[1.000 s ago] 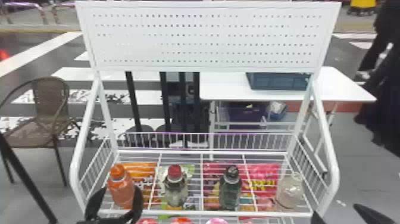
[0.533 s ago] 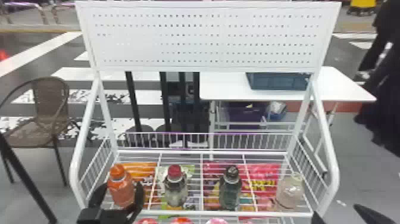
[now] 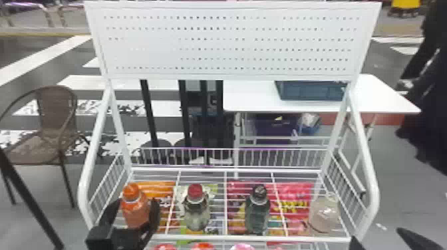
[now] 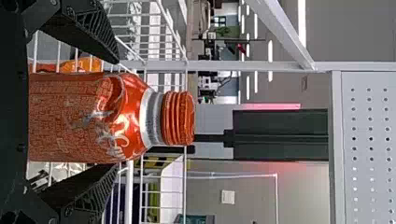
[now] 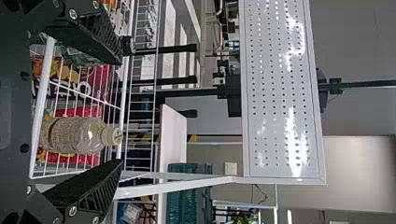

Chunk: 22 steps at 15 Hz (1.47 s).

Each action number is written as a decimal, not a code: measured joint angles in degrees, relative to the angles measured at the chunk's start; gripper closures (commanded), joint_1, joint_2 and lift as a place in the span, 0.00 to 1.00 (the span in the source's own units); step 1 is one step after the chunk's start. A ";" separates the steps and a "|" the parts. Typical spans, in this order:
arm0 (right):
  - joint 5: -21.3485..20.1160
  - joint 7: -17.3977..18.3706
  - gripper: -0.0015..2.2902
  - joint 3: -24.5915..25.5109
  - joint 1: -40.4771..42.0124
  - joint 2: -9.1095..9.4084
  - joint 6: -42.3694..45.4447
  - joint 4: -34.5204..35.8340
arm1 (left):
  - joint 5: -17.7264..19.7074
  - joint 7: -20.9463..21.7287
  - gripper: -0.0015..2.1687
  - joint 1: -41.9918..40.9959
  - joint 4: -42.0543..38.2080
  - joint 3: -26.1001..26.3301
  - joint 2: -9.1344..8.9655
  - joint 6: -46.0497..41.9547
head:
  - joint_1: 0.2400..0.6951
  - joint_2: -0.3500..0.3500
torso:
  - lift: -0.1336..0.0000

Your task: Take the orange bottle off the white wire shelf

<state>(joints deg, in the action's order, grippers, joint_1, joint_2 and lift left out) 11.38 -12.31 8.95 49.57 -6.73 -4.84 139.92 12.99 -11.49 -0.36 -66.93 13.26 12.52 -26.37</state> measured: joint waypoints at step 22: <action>0.81 0.01 0.07 0.01 -1.58 -0.52 -0.22 -1.93 | -2.07 -2.44 0.29 -17.99 -33.13 -3.97 3.37 12.38 | 0.57 0.50 | 1.00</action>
<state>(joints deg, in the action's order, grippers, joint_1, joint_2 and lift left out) 12.19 -12.30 8.96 47.99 -7.25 -5.06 137.99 10.92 -13.94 -18.35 -100.06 9.30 15.89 -14.00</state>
